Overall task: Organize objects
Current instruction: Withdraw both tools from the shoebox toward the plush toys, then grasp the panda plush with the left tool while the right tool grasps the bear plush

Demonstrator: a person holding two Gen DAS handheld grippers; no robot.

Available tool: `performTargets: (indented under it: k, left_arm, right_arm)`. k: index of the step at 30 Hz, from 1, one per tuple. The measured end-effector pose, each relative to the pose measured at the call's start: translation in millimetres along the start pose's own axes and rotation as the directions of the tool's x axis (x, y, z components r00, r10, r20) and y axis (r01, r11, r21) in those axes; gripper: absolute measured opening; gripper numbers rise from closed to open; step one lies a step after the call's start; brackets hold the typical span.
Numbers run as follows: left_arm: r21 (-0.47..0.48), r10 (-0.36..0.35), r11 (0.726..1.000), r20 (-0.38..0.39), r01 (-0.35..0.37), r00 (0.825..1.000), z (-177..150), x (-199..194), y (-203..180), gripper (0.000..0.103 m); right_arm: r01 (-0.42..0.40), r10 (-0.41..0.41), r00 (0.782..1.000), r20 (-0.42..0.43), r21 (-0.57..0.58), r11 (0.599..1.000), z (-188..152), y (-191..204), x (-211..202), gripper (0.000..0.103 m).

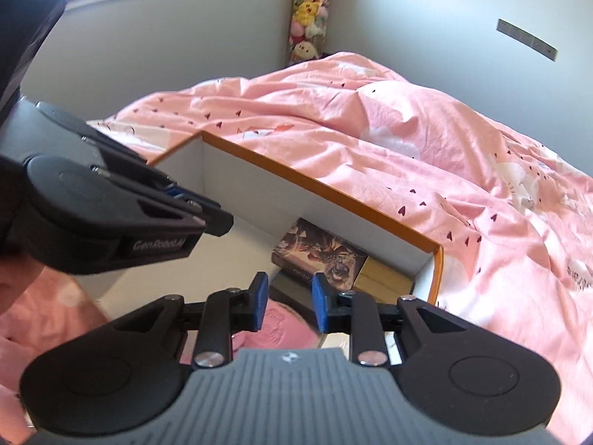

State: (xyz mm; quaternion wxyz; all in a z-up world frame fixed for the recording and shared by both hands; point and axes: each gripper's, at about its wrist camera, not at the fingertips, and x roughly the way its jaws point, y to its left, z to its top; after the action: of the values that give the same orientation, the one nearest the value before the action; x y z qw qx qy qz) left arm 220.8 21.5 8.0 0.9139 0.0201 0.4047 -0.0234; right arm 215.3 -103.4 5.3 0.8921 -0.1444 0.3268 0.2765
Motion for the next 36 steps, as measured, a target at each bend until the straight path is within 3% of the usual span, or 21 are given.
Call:
performTargets:
  k: [5,9,14,18,24,29,32,36]
  left_arm:
    - [0.019,-0.040,0.999,-0.027,0.040,0.999,-25,-31,-13,0.012]
    - [-0.017,-0.082,0.997,-0.065,0.081,0.995,-50,-49,-6,0.012]
    - [-0.109,-0.070,0.992,-0.105,0.058,0.992,-89,-68,13,0.012]
    - [-0.118,-0.059,0.992,-0.150,0.042,0.987,-113,-79,20,0.012]
    - [-0.161,-0.072,0.986,-0.228,0.035,0.971,-137,-81,25,0.030]
    - [-0.187,-0.087,0.981,-0.245,0.041,0.966,-150,-75,29,0.056]
    - [-0.192,-0.076,0.981,-0.265,0.024,0.961,-154,-66,31,0.064]
    - [-0.296,-0.161,0.952,-0.257,0.081,0.953,-158,-54,43,0.068]
  right_arm:
    - [-0.003,0.001,1.000,0.026,0.095,0.995,-28,16,-38,0.035]
    - [-0.007,0.010,1.000,-0.013,0.199,0.980,-56,27,-56,0.038]
    - [-0.048,0.085,0.992,-0.097,0.333,0.942,-91,37,-56,0.041]
    - [-0.085,0.169,0.973,-0.158,0.437,0.896,-116,49,-52,0.042]
    - [-0.090,0.227,0.948,-0.224,0.497,0.863,-138,65,-50,0.042]
    - [-0.087,0.278,0.920,-0.277,0.547,0.833,-153,70,-38,0.042]
    - [-0.090,0.305,0.906,-0.295,0.569,0.817,-158,69,-30,0.042]
    - [-0.101,0.342,0.887,-0.309,0.594,0.798,-164,69,-19,0.042]
